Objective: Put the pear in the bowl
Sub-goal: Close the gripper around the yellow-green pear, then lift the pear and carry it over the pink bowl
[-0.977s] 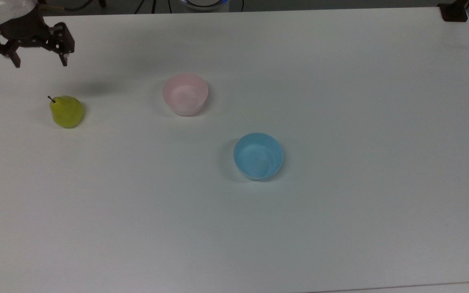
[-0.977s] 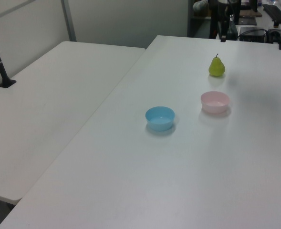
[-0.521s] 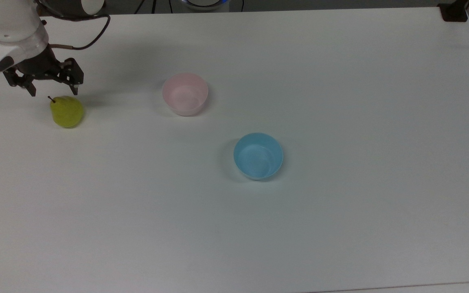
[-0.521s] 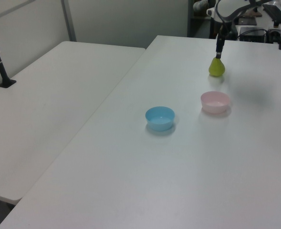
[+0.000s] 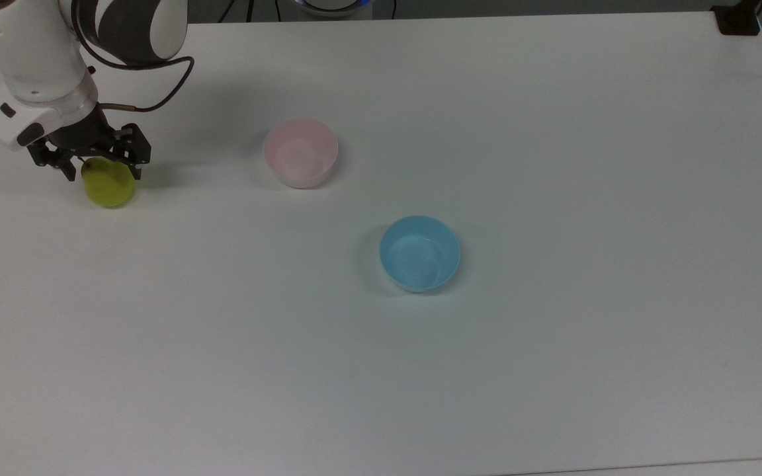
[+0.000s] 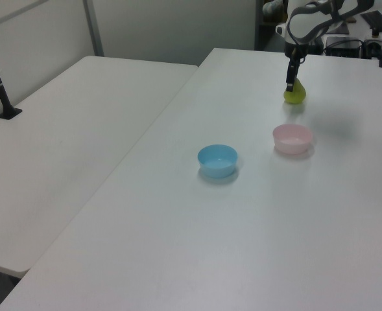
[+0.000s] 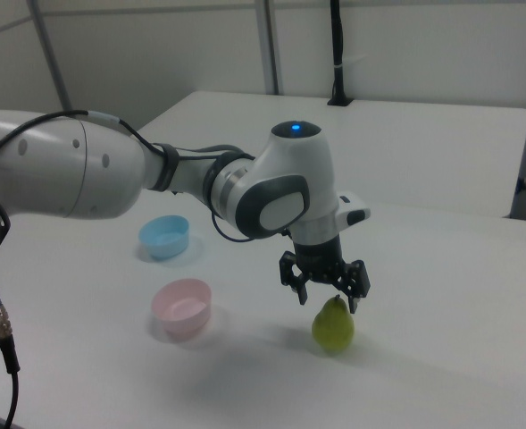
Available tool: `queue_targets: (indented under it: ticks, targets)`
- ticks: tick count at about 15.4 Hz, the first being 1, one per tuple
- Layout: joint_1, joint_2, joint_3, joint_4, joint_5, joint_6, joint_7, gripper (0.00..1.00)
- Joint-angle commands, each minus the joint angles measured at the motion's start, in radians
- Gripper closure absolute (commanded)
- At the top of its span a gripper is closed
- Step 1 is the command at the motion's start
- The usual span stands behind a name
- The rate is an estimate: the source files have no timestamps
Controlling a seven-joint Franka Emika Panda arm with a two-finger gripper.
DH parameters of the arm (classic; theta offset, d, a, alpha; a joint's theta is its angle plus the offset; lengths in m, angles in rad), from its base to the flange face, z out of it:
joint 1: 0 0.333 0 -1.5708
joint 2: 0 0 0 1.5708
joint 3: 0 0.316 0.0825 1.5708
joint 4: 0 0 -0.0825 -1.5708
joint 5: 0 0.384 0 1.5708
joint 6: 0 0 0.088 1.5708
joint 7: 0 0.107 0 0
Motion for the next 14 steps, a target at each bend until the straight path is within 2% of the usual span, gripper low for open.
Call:
queue_targets:
  ticks: [1,2,3,6,8,12,14]
  targets:
    - [0.009,-0.019,0.001,-0.093,-0.042,0.101,0.006,0.11]
    - [0.009,-0.021,0.001,-0.097,-0.056,0.101,0.004,0.41]
    - [0.007,-0.022,0.001,-0.097,-0.057,0.098,0.004,0.66]
    - [0.011,-0.052,0.001,-0.097,-0.057,0.086,0.01,0.9]
    - [0.011,-0.09,0.001,-0.09,-0.057,0.042,0.01,0.92]
    - [0.058,-0.186,0.011,-0.02,-0.059,-0.179,0.024,0.92]
    - [0.072,-0.228,0.051,0.025,-0.06,-0.288,0.074,0.9]
